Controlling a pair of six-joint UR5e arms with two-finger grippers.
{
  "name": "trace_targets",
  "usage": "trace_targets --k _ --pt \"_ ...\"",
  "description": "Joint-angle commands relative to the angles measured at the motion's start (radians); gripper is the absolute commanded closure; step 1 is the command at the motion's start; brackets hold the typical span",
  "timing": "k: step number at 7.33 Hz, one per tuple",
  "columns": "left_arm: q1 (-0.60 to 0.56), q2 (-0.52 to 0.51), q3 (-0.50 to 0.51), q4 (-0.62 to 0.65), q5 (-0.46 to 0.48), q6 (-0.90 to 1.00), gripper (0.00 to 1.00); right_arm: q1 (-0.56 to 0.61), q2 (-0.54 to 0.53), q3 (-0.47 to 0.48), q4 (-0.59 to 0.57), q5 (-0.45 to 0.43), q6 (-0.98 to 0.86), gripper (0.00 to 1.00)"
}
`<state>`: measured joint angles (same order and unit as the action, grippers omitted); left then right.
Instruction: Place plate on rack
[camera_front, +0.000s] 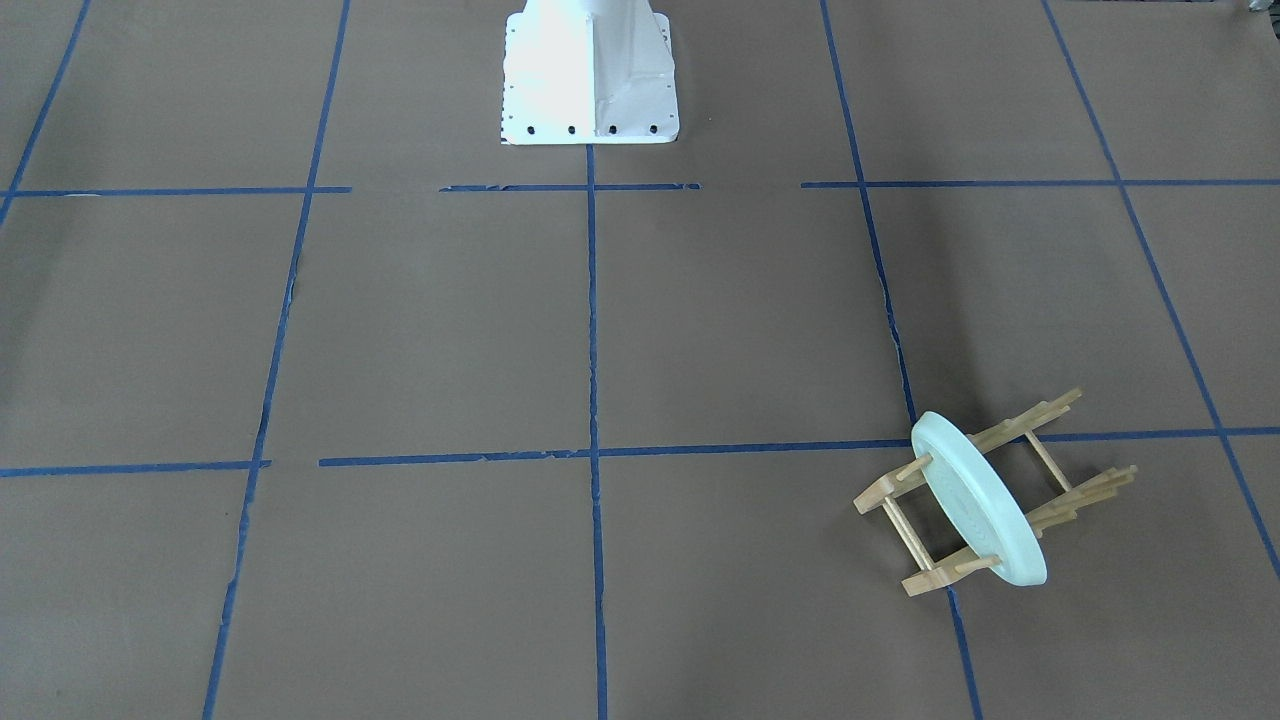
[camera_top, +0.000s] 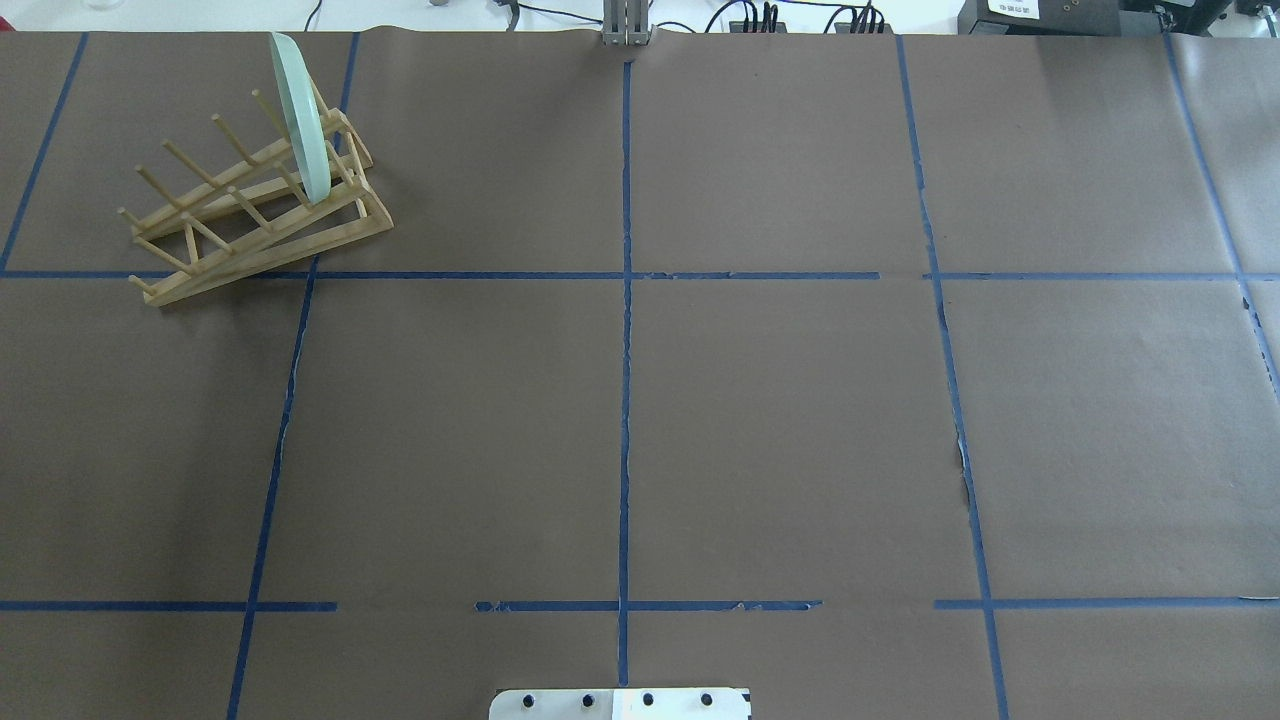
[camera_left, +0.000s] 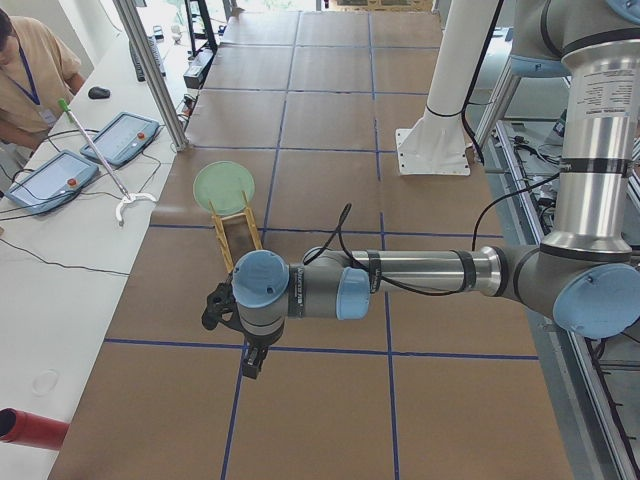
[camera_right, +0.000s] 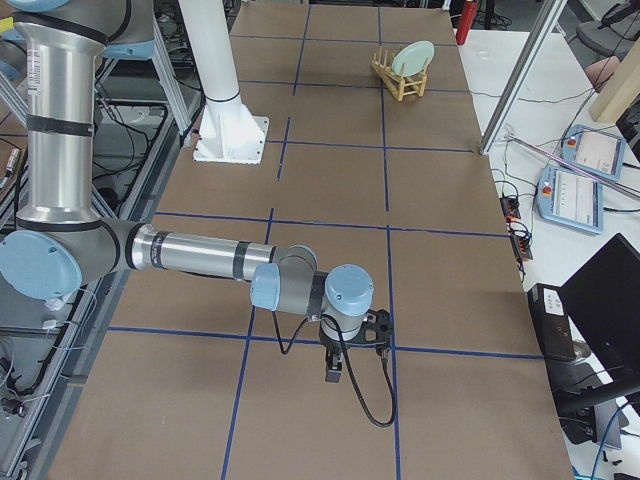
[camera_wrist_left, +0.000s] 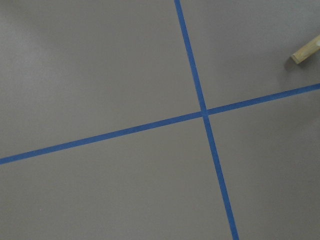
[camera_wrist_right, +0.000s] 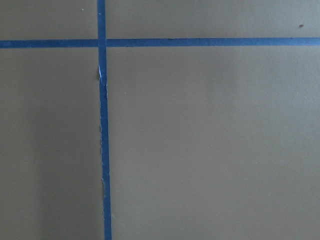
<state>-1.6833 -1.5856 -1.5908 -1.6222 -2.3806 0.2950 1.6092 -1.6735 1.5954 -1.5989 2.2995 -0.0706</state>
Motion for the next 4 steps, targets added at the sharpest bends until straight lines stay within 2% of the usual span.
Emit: trace_targets --k 1,2,4 --pt "0.048 -0.008 -0.040 0.027 -0.003 -0.093 0.00 0.000 0.000 0.000 -0.001 0.000 0.002 0.00" --pt "0.057 -0.008 -0.063 0.016 -0.003 -0.206 0.00 0.000 0.000 0.000 -0.001 0.000 0.000 0.00" --pt "0.057 0.001 -0.051 0.021 -0.002 -0.206 0.00 0.000 0.000 0.000 -0.001 0.000 0.000 0.00"
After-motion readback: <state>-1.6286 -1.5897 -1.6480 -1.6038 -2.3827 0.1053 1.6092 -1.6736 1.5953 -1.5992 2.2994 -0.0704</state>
